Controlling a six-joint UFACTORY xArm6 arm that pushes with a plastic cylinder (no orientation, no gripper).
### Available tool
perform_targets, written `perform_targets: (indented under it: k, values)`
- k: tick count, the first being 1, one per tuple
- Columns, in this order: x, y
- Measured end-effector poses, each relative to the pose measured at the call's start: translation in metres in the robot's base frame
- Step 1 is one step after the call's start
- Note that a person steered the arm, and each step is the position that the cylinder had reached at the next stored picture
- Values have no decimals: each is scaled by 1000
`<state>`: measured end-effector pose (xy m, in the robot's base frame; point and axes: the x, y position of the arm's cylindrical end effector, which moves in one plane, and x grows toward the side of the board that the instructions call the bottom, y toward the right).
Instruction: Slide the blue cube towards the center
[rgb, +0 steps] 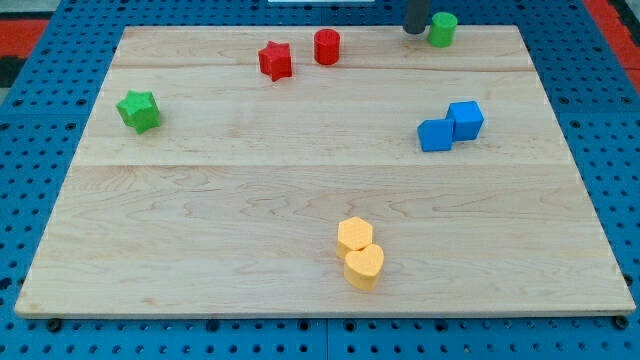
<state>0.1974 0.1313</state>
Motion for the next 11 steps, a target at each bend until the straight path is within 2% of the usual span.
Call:
perform_targets:
  k: [2, 3, 5, 6, 7, 9, 10, 11]
  values:
    - [10, -1]
    - [60, -18]
    - [205, -87]
    - [268, -56]
    - [269, 55]
    - [199, 115]
    - [193, 61]
    - [193, -40]
